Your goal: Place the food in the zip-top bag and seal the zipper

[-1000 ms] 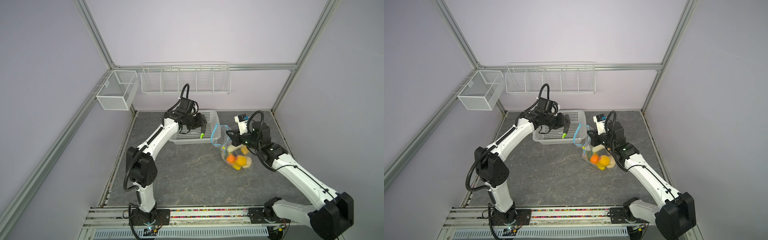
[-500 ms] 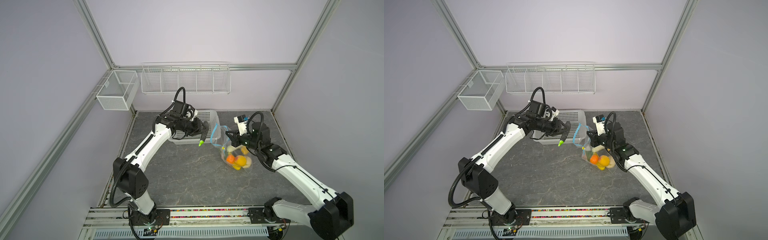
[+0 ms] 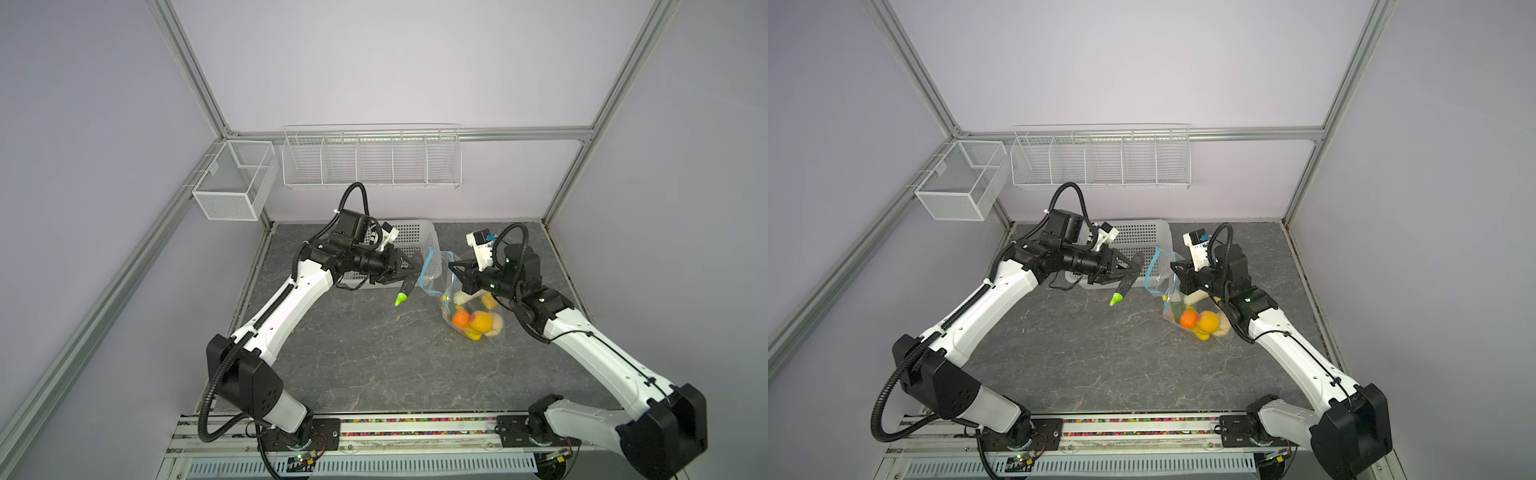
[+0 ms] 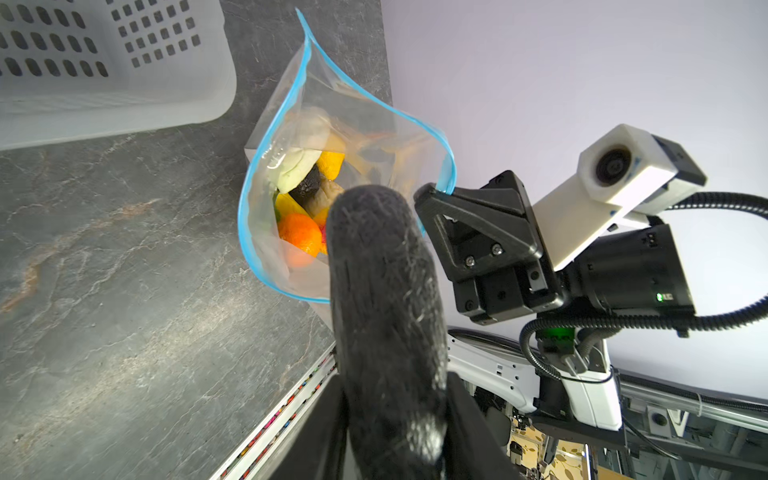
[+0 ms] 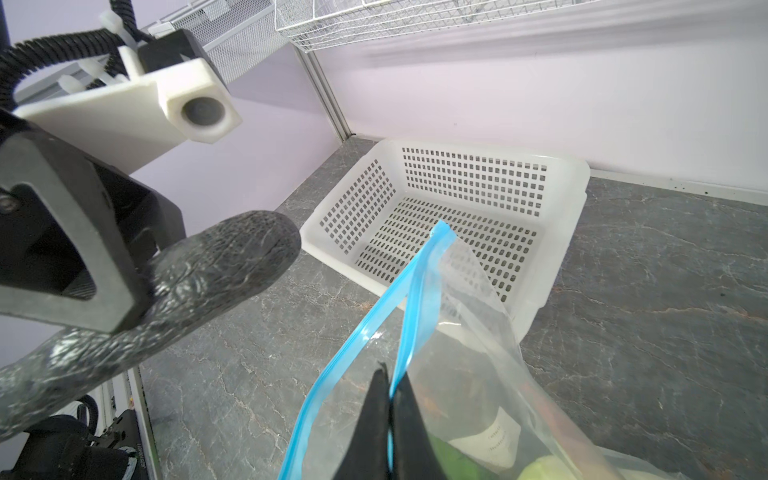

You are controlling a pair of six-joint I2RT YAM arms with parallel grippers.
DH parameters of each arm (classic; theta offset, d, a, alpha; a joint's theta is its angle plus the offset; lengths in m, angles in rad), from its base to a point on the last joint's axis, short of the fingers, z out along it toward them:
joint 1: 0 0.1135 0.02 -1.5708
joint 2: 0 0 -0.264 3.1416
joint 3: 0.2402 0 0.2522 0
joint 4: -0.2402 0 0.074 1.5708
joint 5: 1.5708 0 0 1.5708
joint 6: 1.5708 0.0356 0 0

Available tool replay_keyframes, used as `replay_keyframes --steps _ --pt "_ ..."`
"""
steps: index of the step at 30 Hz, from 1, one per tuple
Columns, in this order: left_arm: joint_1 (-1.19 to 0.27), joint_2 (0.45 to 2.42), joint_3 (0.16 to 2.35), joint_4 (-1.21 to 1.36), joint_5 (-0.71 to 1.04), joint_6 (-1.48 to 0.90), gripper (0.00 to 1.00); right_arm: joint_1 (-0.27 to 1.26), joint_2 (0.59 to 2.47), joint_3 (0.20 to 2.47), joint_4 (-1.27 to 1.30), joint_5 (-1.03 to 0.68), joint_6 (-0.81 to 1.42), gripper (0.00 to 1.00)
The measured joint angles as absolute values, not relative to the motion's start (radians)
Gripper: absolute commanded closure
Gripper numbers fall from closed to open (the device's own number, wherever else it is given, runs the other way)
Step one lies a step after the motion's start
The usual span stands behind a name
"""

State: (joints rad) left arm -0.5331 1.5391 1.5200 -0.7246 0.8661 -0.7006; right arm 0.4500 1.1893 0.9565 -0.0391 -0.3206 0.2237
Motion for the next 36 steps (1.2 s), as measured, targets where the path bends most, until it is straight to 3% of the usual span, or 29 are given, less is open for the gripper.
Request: replay_keyframes --steps 16,36 --pt "-0.590 1.574 1.496 -0.672 0.913 -0.725 0.65 0.476 1.203 0.957 -0.002 -0.369 0.212 0.93" --pt "-0.590 1.641 1.515 -0.724 0.841 -0.691 0.65 0.500 1.181 0.957 -0.002 -0.368 0.202 0.93"
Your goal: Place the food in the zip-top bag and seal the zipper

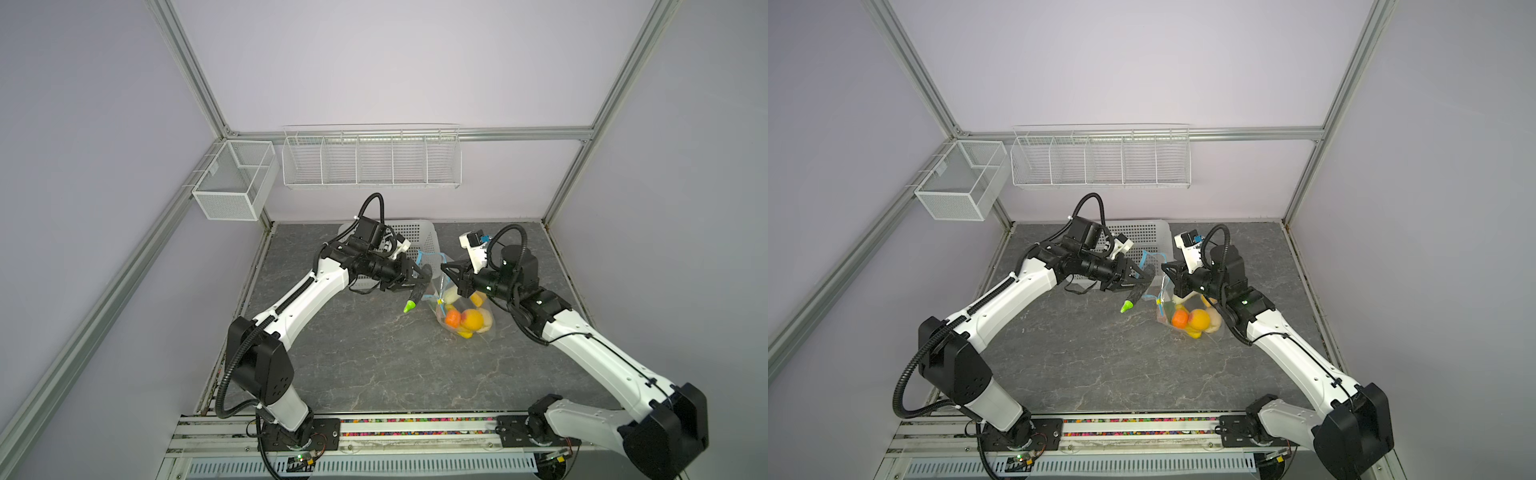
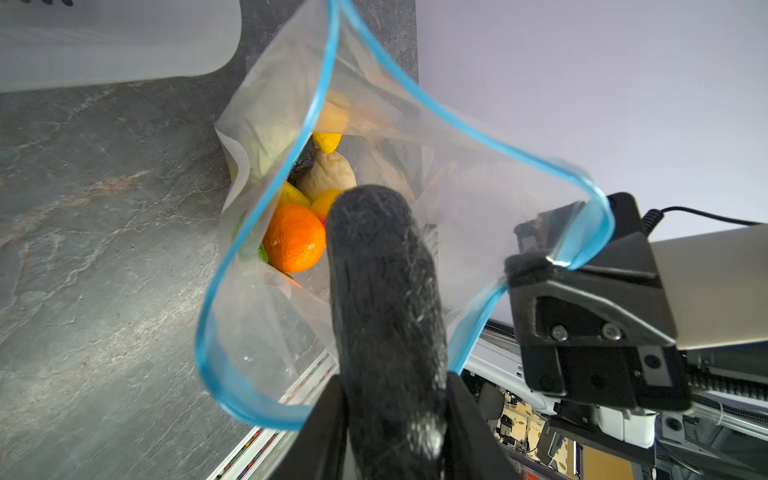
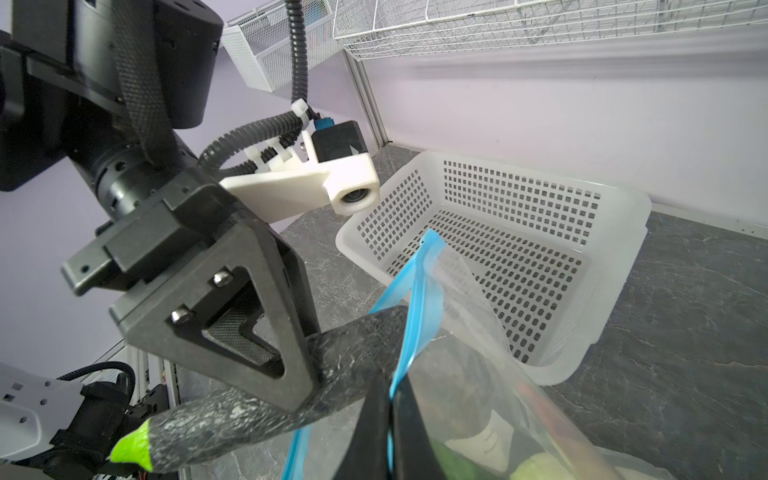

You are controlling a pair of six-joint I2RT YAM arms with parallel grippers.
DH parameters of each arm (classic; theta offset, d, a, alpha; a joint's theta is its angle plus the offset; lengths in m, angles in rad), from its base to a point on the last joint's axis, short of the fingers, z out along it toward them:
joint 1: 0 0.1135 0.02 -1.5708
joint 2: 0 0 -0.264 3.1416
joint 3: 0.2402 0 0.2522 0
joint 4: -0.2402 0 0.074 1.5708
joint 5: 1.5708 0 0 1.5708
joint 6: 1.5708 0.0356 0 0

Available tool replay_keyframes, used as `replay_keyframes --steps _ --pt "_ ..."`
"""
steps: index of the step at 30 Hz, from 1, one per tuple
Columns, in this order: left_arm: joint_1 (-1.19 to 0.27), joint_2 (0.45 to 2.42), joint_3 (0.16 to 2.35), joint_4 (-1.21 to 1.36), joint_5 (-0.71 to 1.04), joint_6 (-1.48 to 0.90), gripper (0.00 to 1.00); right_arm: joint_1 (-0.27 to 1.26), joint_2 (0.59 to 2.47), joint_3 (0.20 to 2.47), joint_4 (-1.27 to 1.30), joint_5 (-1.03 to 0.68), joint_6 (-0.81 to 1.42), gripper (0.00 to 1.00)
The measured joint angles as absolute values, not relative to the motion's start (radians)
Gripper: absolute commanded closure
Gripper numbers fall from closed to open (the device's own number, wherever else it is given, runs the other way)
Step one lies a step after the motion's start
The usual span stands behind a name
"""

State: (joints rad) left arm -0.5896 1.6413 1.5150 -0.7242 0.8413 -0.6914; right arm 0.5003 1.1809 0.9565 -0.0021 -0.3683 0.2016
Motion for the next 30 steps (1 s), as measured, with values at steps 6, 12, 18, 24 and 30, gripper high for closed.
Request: replay_keyframes --steps 6,12,18,24,30 --pt "-0.590 1.642 1.528 -0.723 0.830 -0.692 0.65 0.507 1.179 0.957 -0.002 -0.368 0.202 0.93" --pt "-0.590 1.649 1.533 -0.725 0.814 -0.691 0.65 0.509 1.171 0.957 -0.002 -0.368 0.201 0.93" --pt "-0.590 1.681 1.558 -0.725 0.807 -0.691 0.64 0.513 1.167 0.957 -0.002 -0.368 0.201 0.93" --pt "-0.590 1.697 1.570 -0.724 0.804 -0.695 0.64 0.513 1.167 0.957 -0.002 -0.368 0.201 0.93" --pt "-0.592 1.715 1.594 -0.733 0.799 -0.696 0.62 0.517 1.167 0.957 -0.002 -0.368 0.201 0.93"
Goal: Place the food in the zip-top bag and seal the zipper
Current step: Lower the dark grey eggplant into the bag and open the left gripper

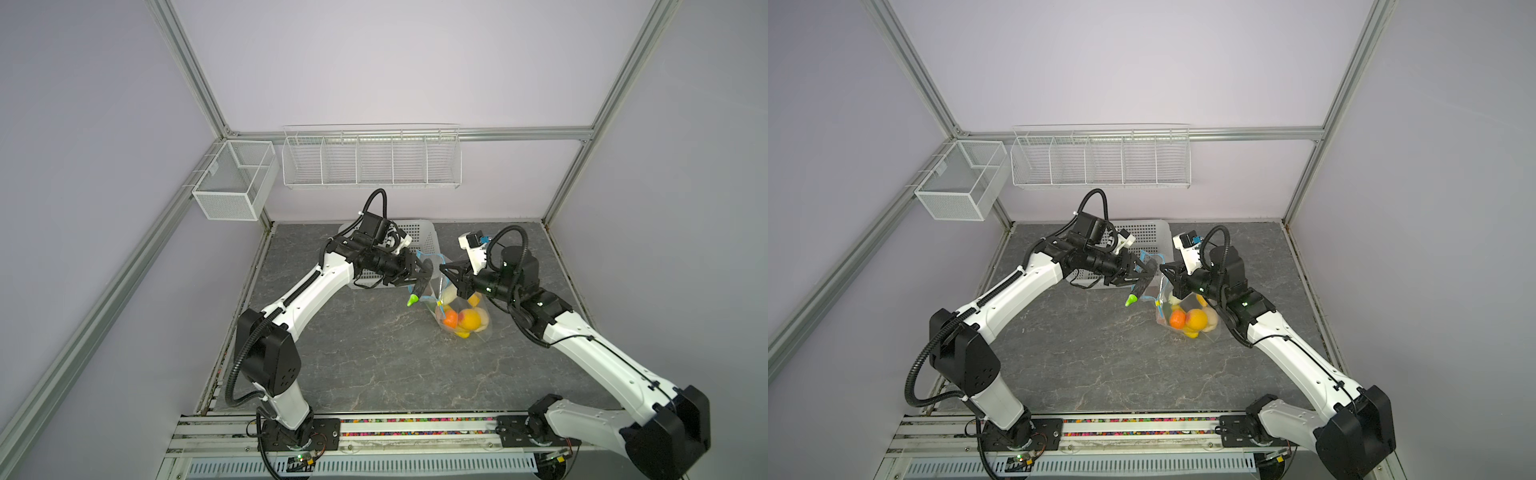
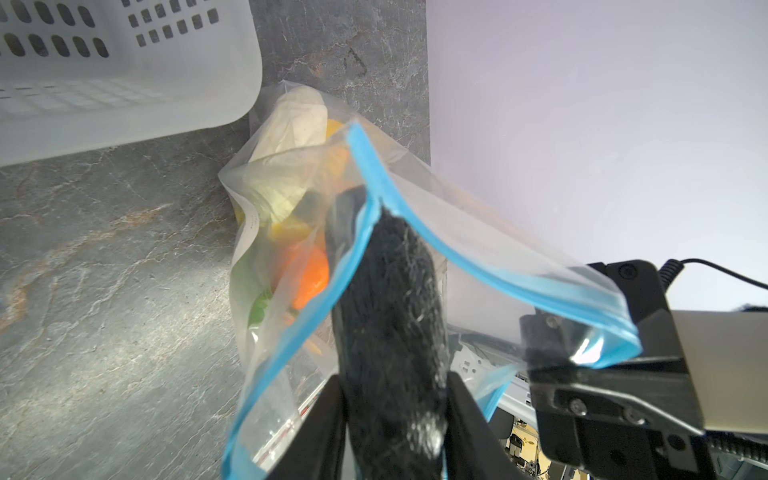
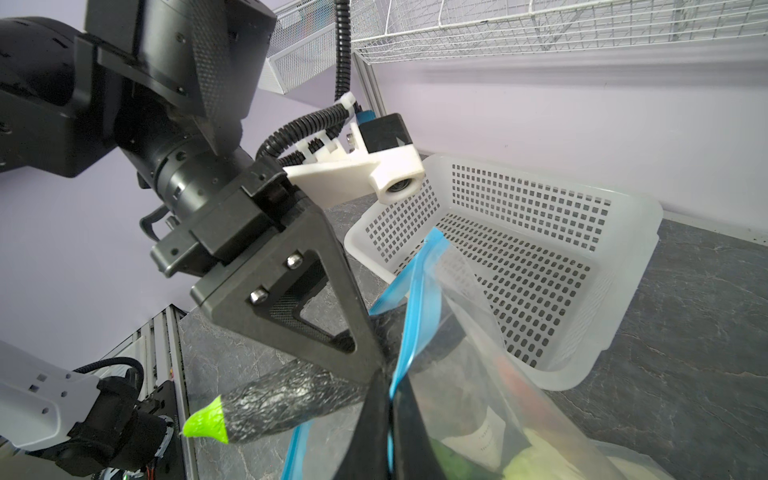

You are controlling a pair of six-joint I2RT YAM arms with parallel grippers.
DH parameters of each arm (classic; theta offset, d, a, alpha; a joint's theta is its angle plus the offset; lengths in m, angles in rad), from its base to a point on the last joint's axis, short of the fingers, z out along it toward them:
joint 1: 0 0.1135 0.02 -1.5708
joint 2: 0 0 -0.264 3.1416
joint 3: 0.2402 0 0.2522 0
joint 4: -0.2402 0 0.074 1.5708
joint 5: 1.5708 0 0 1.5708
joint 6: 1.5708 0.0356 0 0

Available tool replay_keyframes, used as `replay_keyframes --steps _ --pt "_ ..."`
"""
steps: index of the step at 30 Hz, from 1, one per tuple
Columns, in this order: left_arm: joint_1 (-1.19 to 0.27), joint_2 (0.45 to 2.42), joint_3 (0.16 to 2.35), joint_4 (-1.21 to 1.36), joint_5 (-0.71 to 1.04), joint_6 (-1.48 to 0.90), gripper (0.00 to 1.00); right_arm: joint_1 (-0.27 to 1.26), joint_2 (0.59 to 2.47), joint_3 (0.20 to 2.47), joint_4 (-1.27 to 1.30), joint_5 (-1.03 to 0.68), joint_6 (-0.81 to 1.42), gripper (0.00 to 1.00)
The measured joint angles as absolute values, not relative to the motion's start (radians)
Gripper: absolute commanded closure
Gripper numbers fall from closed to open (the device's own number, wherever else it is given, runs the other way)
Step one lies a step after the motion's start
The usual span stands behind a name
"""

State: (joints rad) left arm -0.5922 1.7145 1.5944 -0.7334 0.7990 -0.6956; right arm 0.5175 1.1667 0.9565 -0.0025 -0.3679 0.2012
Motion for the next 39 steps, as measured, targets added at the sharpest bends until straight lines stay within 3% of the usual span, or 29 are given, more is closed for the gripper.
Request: replay_keyframes --steps 28,39 --pt "-0.618 1.803 1.715 -0.851 0.722 -0.641 0.53 0.520 1.167 0.957 -0.002 -0.368 0.197 0.93" --pt "-0.624 1.804 1.727 -0.876 0.699 -0.624 0.44 0.520 1.167 0.957 -0.002 -0.368 0.198 0.93"
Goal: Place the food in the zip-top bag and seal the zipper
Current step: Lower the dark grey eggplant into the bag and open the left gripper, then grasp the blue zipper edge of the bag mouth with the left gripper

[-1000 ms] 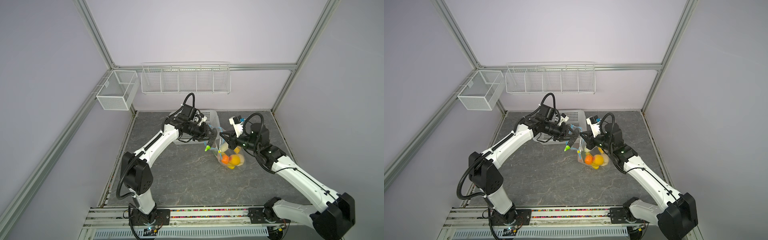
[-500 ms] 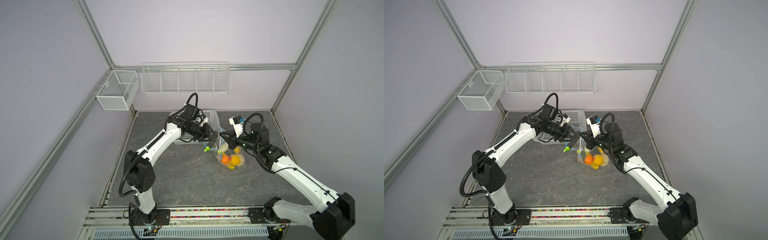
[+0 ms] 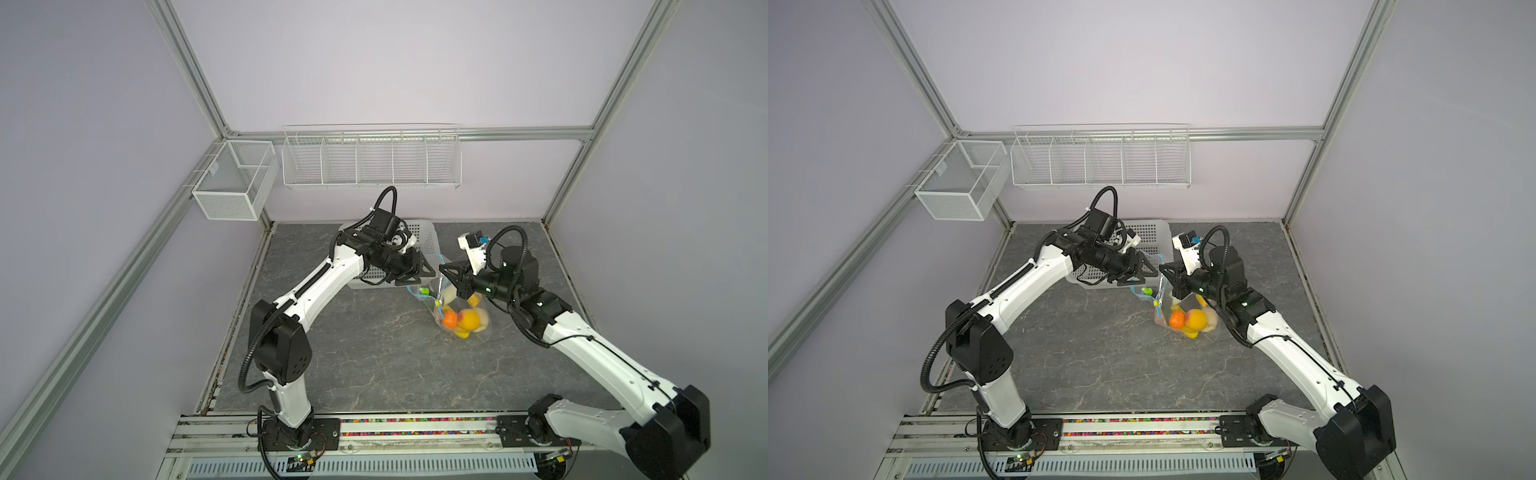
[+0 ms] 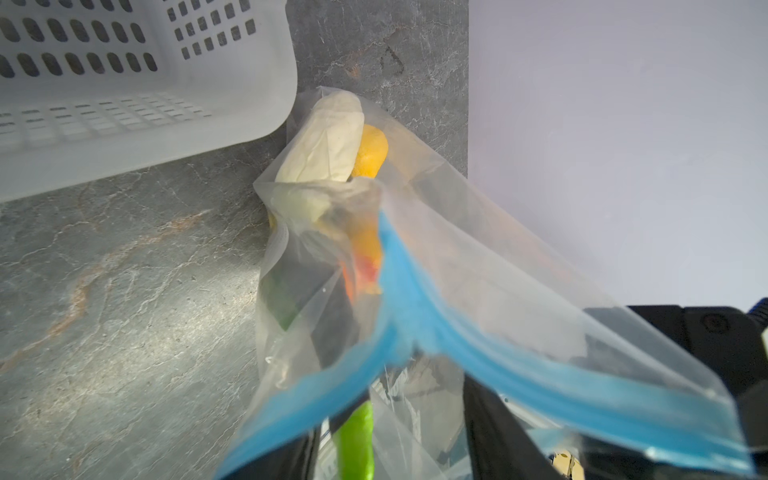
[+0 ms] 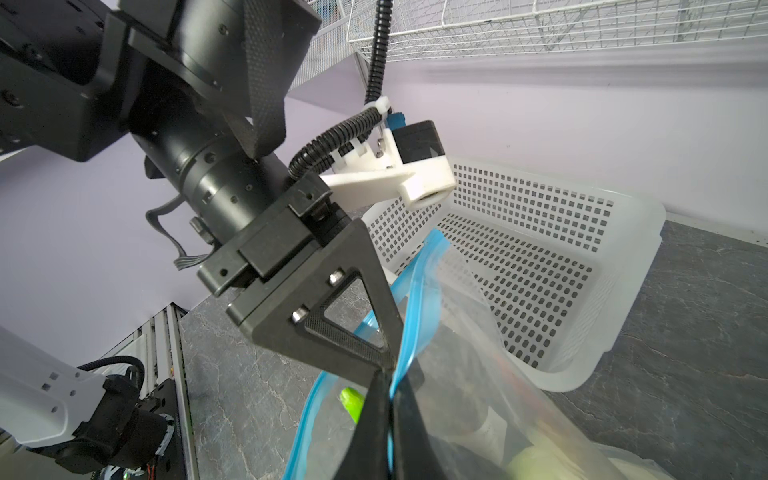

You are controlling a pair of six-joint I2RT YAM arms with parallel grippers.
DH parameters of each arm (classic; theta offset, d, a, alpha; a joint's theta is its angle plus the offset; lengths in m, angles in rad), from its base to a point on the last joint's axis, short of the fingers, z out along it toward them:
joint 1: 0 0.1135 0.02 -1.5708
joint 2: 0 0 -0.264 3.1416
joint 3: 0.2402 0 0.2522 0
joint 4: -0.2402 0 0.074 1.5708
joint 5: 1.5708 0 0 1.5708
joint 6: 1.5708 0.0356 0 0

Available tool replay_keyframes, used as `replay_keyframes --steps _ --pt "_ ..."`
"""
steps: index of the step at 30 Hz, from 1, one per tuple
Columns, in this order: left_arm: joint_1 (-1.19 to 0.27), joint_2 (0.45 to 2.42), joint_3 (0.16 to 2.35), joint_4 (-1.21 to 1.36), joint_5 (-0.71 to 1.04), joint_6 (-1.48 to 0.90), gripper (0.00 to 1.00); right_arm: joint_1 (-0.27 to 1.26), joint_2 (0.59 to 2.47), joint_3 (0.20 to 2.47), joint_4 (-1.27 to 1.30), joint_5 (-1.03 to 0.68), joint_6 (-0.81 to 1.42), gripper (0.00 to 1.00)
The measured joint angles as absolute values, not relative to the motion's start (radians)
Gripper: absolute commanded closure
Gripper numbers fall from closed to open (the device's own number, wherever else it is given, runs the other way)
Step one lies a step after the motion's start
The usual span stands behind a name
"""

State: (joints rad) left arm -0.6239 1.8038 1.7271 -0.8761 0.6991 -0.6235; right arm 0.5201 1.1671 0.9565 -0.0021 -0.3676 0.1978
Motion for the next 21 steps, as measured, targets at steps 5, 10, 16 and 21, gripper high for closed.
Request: replay_keyframes --steps 5,10,16,21 --pt "-0.624 1.804 1.777 -0.928 0.666 -0.598 0.44 0.522 1.167 0.957 -0.004 -0.368 0.197 0.93" --pt "-0.619 1.762 1.789 -0.954 0.613 -0.559 0.44 0.522 1.166 0.957 -0.010 -0.359 0.190 0.93" --pt "-0.579 1.652 1.662 -0.902 0.603 -0.537 0.45 0.522 1.161 0.957 -0.020 -0.355 0.182 0.93" --pt "-0.566 1.682 1.608 -0.855 0.632 -0.528 0.48 0.522 1.161 0.958 -0.022 -0.356 0.182 0.93"
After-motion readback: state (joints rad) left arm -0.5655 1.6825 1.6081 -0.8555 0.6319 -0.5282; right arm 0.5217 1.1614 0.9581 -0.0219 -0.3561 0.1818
